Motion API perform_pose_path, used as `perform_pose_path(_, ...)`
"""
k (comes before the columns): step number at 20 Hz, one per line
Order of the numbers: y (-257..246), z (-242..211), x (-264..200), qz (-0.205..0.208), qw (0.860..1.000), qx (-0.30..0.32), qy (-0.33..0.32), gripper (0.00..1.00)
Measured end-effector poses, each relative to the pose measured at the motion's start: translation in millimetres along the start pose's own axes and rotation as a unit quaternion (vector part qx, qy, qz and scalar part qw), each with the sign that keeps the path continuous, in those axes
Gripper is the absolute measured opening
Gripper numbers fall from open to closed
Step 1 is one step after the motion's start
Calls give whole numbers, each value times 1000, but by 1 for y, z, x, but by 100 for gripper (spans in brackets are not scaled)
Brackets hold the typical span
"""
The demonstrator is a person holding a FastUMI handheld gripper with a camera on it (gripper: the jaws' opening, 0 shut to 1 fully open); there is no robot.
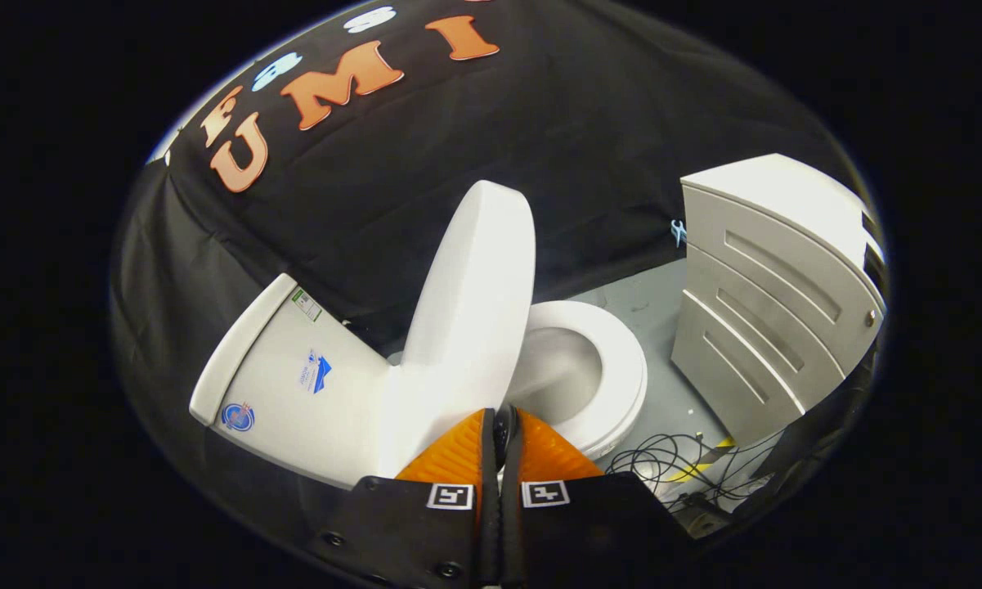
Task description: Open the toilet lid.
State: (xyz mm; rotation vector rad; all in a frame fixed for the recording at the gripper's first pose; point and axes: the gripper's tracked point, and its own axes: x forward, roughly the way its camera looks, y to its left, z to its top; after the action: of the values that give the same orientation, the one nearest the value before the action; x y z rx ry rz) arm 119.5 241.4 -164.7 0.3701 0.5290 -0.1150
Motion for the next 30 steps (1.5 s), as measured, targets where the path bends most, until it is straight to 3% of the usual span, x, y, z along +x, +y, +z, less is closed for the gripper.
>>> perform_pose_path(4, 21, 7, -8, -19, 999, -32, -12, 8)
perform_pose_path(10, 66, 16, -23, -50, 989, -130, -48, 8)
perform_pose_path(18, 129, 18, -37, -75, 963, -242, -89, 8)
perform_pose_path(30, 203, 8, -44, -94, 939, -311, -109, 8)
